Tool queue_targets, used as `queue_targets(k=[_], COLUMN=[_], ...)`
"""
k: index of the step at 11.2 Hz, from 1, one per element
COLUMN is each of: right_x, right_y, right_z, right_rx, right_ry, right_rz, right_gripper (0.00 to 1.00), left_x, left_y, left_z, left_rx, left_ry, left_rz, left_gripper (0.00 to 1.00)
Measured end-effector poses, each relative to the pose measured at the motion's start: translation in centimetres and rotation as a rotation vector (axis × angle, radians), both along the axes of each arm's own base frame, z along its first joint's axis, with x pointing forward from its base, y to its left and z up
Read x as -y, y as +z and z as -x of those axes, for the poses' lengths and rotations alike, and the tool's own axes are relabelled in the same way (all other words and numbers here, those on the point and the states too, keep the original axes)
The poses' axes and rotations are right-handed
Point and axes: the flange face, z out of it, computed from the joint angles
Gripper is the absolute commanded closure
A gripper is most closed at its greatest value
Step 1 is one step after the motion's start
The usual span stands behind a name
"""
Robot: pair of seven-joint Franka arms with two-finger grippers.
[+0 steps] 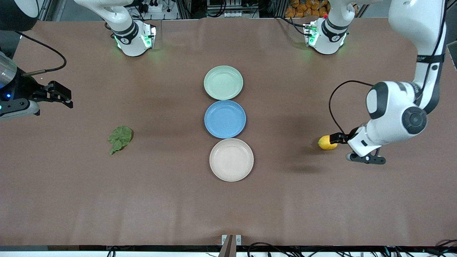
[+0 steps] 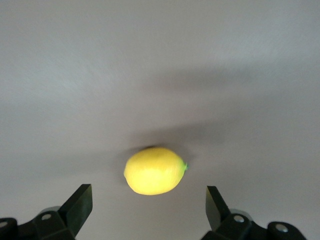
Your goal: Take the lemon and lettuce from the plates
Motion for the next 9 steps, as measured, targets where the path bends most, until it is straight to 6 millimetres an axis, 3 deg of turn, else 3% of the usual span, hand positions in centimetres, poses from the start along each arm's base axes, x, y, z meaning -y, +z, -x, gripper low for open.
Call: queue_targets(k=[5,9], right_x=[-0.3,-0.8], right_y=[-0.1,0.1], right_z=[0.3,0.6], right_rx=[-0.025,-0.041], right_ry=[0.005,-0.015], right_rz=[0.001,0.002], right_gripper=[0.00,0.00], left_x=[-1.4,-1.5], left_y=[16.0,22.6], left_z=[-0.6,2.5], left_rx=[0.148,0.174], left_ry=[-0.050,-0.049], left_rz=[-0.115,-0.113], left_gripper=[0.00,0.00])
